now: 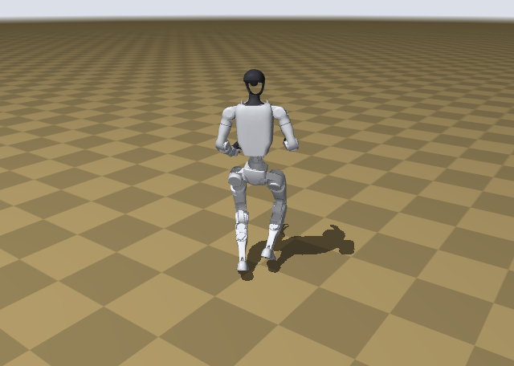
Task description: Sport exercise
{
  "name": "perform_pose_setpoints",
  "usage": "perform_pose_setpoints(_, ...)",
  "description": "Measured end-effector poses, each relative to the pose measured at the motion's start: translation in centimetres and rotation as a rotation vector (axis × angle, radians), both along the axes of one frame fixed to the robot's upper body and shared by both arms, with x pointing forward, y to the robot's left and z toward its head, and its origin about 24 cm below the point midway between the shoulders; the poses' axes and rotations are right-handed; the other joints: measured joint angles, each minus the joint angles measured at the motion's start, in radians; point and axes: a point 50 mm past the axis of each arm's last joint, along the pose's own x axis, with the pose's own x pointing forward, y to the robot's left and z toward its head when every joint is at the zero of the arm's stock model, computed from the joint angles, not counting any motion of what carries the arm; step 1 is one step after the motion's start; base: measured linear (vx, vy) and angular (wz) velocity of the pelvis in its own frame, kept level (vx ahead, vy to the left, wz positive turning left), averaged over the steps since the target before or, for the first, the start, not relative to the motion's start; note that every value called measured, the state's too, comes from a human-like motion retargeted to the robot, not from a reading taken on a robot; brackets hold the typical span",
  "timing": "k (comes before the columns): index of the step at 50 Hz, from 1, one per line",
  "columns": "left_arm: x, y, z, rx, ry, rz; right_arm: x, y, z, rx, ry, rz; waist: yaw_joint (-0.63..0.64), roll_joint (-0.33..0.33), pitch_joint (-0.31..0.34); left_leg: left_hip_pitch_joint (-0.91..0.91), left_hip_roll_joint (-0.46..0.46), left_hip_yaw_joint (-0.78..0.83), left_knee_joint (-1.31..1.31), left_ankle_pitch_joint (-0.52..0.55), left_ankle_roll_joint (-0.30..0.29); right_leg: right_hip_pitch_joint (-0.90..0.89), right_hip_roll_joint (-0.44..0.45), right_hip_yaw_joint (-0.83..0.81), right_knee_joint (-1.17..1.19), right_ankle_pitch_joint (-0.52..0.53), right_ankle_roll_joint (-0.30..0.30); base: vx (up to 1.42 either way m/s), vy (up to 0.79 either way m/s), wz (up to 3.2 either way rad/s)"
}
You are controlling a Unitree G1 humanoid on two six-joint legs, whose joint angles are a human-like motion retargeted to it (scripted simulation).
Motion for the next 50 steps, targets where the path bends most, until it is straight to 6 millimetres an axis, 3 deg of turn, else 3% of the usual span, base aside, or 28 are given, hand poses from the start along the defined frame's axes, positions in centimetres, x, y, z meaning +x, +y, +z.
perform_pose_setpoints(2, -1.3, 0.1, -2.7, 0.027, 0.117, -0.023, 1.3, 1.1, 2.6, 0.065, -0.133, 0.023, -0.004, -0.005, -0.124, -0.254, 0.076, -0.003, 0.211, 0.038, 0.005, -0.138, 0.05, -0.013, -0.034, 0.007, 0.01, -0.12, -0.09, 0.34)
perform_pose_setpoints(5, -3.9, 0.6, -5.5, 0.042, 0.287, -0.032, 2.2, 1.8, 7.5, 0.104, -0.369, 0.04, 0.012, 0.009, -0.21, -0.459, 0.191, -0.01, 0.451, 0.037, 0.05, -0.17, 0.14, -0.016, -0.114, -0.039, 0.013, -0.05, -0.09, 0.02)
perform_pose_setpoints(8, -5.1, 1.5, -6.3, 0.065, 0.347, -0.025, 2.7, 1.6, 11.9, 0.068, -0.602, 0.009, 0.05, 0.013, -0.23, -0.608, 0.277, -0.038, 0.639, -0.023, 0.105, -0.14, 0.212, 0.003, -0.164, -0.225, -0.037, -0.03, -0.08, -0.28)
perform_pose_setpoints(10, -4.9, 2.0, -5.7, 0.092, 0.314, -0.021, 3.1, 1.1, 13.9, 0.022, -0.713, -0.037, 0.078, 0.016, -0.22, -0.699, 0.302, -0.065, 0.707, -0.063, 0.132, -0.119, 0.241, 0.012, -0.181, -0.354, -0.079, -0.02, -0.04, -0.27)
perform_pose_setpoints(11, -4.4, 2.0, -5.1, 0.096, 0.275, -0.026, 3.3, 0.9, 14.1, 0.011, -0.723, -0.061, 0.088, 0.014, -0.215, -0.733, 0.296, -0.069, 0.697, -0.077, 0.138, -0.11, 0.238, 0.011, -0.192, -0.37, -0.082, 0.0, 0.0, 0.0)
perform_pose_setpoints(13, -3.2, 1.7, -3.4, 0.092, 0.182, -0.05, 3.9, 0.4, 12.6, -0.011, -0.658, -0.097, 0.102, 0.003, -0.216, -0.769, 0.271, -0.058, 0.63, -0.093, 0.135, -0.094, 0.217, 0.007, -0.216, -0.338, -0.058, 0.01, 0.03, 0.1)
perform_pose_setpoints(16, -1.5, 0.6, -0.5, 0.059, 0.036, -0.1, 3.8, 0.1, 6.8, -0.054, -0.387, -0.095, 0.101, -0.029, -0.237, -0.735, 0.184, -0.016, 0.423, -0.101, 0.093, -0.096, 0.149, 0.001, -0.208, -0.166, 0.03, 0.02, 0.1, 0.31)
perform_pose_setpoints(19, 0.0, -0.4, 2.6, 0.018, -0.128, -0.126, 2.3, 0.1, 0.8, -0.109, -0.117, -0.058, 0.072, -0.063, -0.245, -0.652, 0.068, 0.01, 0.211, -0.1, 0.052, -0.123, 0.044, -0.004, -0.098, -0.023, 0.088, 0.01, 0.1, 0.27)
perform_pose_setpoints(22, 1.4, -1.0, 6.1, 0.014, -0.31, -0.132, 0.2, -0.1, -3.2, -0.156, 0.073, -0.031, 0.026, -0.086, -0.235, -0.553, -0.037, 0.003, 0.09, -0.146, 0.063, -0.165, -0.061, 0.005, 0.077, 0.029, 0.09, 0.0, 0.1, 0.18)
perform_pose_setpoints(27, 3.7, -1.2, 11.6, 0.111, -0.586, -0.123, -2.4, -1.0, -6.0, -0.212, 0.219, -0.055, -0.039, -0.093, -0.188, -0.417, -0.132, -0.036, 0.025, -0.332, 0.153, -0.304, -0.135, 0.074, 0.33, 0.044, 0.069, -0.02, 0.07, 0.12)
perform_pose_setpoints(30, 4.3, -1.2, 12.3, 0.126, -0.614, -0.103, -3.2, -1.1, -6.3, -0.194, 0.249, -0.063, -0.068, -0.1, -0.179, -0.355, -0.156, -0.037, -0.023, -0.352, 0.169, -0.399, -0.15, 0.104, 0.359, 0.02, 0.049, 0.0, 0.0, -0.07)
perform_pose_setpoints(35, 3.7, -1.5, 8.2, 0.08, -0.414, -0.12, -2.7, -0.6, -5.2, -0.119, 0.222, -0.017, -0.076, -0.05, -0.207, -0.249, -0.091, -0.038, -0.063, -0.264, 0.094, -0.422, -0.072, 0.043, 0.182, -0.009, 0.034, 0.05, -0.03, -0.47)
perform_pose_setpoints(40, 0.9, -2.5, 2.0, 0.036, -0.111, -0.203, -0.7, 0.6, -2.2, -0.027, 0.094, 0.045, -0.064, -0.001, -0.244, -0.286, 0.031, -0.049, 0.109, -0.038, -0.01, -0.349, 0.048, -0.021, -0.056, -0.012, 0.043, -0.02, -0.11, -0.31)
perform_pose_setpoints(45, -1.8, -2.0, -1.8, 0.025, 0.11, -0.229, 2.2, 1.3, 4.0, 0.019, -0.203, 0.047, -0.003, 0.059, -0.256, -0.412, 0.239, -0.057, 0.483, 0.057, 0.019, -0.261, 0.172, -0.058, -0.173, -0.123, -0.014, -0.05, -0.1, -0.34)
perform_pose_setpoints(50, -2.4, 0.0, -2.7, 0.047, 0.173, -0.141, 4.6, 1.0, 10.6, -0.043, -0.514, -0.027, 0.083, 0.075, -0.224, -0.6, 0.37, -0.111, 0.743, 0.007, 0.085, -0.168, 0.243, -0.044, -0.209, -0.376, -0.119, -0.04, -0.1, -0.41)
